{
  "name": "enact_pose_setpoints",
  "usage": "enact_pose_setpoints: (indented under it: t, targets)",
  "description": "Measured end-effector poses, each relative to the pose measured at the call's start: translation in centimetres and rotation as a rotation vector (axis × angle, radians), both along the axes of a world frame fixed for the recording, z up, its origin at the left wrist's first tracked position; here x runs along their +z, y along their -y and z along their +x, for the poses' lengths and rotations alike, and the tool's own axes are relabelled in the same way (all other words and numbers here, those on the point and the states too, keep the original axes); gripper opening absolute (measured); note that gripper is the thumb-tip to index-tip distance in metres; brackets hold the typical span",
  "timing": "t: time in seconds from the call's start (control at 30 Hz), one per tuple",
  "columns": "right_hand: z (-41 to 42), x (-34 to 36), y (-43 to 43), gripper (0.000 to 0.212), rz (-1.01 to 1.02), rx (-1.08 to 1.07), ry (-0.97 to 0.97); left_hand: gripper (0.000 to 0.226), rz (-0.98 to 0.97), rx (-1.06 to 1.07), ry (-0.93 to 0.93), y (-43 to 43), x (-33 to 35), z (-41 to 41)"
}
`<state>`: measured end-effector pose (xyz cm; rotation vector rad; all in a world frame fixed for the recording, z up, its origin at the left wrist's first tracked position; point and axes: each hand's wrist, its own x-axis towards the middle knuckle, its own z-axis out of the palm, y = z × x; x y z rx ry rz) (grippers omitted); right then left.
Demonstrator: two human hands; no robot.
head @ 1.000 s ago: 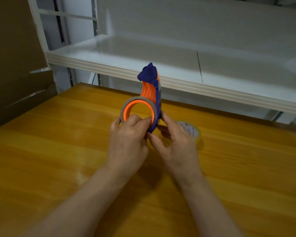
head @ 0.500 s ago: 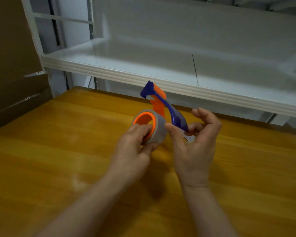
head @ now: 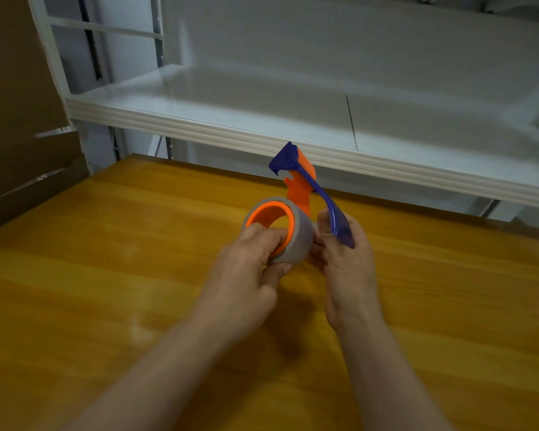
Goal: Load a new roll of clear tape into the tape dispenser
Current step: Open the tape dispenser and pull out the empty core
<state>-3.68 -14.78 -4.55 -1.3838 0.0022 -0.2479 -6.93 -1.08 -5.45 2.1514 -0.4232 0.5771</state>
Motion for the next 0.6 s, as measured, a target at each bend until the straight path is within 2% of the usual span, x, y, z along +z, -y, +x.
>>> enact_pose_setpoints:
  t: [0.13,0.23,0.37,0.6]
  targets:
    - [-0.29,0.37,-0.07,0.058,0.063,0.047,-0.033,0.029,0.064,0.009,-0.009,-0.23,-0.06,0.11]
    - [-0.34,0.35,0.03,0.05,0.086,0.035,-0.064,0.032,0.124,0.053,0.021,0.01,-0.16,0.13]
    - [-0.22,0.08,0.23,0.038,0.124,0.049,-0.104,0.035,0.062,0.098,-0.011,-0.01,0.03,-0.06]
    - [-0.3,0.19,0.22,0.072,0.268,0.126,-0.104,0.041,-0.064,0.115,-0.108,0.08,0.24,-0.24]
